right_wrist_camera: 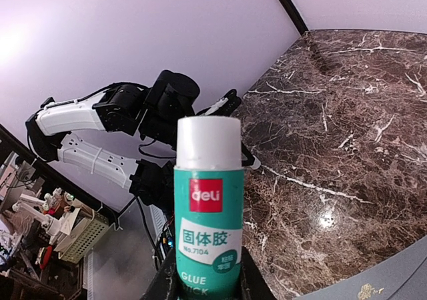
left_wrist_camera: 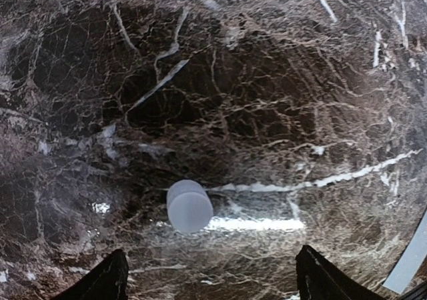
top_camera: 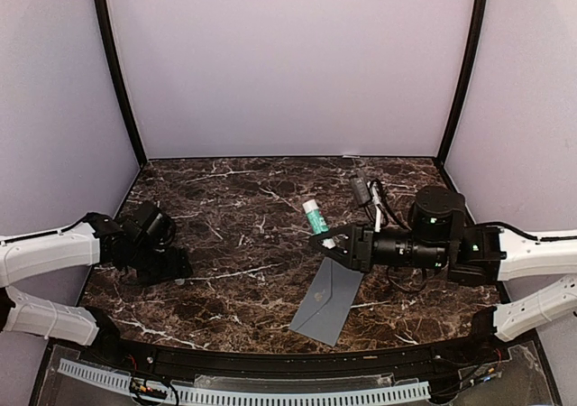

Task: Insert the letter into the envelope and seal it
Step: Close the solid glue cap on the solid glue.

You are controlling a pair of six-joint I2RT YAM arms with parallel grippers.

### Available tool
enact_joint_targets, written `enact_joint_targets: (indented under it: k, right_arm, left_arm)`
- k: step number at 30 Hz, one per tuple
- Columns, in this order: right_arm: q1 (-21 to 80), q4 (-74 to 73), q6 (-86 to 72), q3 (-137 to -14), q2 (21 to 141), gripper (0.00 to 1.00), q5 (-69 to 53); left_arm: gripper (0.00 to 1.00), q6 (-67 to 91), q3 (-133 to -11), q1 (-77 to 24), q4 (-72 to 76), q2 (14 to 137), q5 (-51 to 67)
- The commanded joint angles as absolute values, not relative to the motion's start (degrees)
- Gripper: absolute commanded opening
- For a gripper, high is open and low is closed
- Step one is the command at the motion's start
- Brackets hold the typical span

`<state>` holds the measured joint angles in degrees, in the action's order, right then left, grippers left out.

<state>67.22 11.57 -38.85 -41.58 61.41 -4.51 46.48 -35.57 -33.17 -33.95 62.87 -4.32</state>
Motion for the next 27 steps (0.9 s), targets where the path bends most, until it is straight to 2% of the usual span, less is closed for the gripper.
enact_joint_targets:
  k: [1,17,27]
  right_arm:
    - [67.3,14.0,-38.6,-40.0,59.4,0.07,-4.8]
    - [67.3,14.0,-38.8,-39.2,59.1,0.07,-4.9]
    - [67.4,13.7,-39.0,-39.0,59.3,0.07,-5.1]
  left_arm:
    - [0.85,45.2,-34.6,-32.3,-34.6,65.6,-6.5]
    - [0.52,42.7,-34.7,-30.3,-29.1,72.7,-6.2]
    - [0.43,41.1,-37.4,-30.2,-29.2,77.6,-7.9]
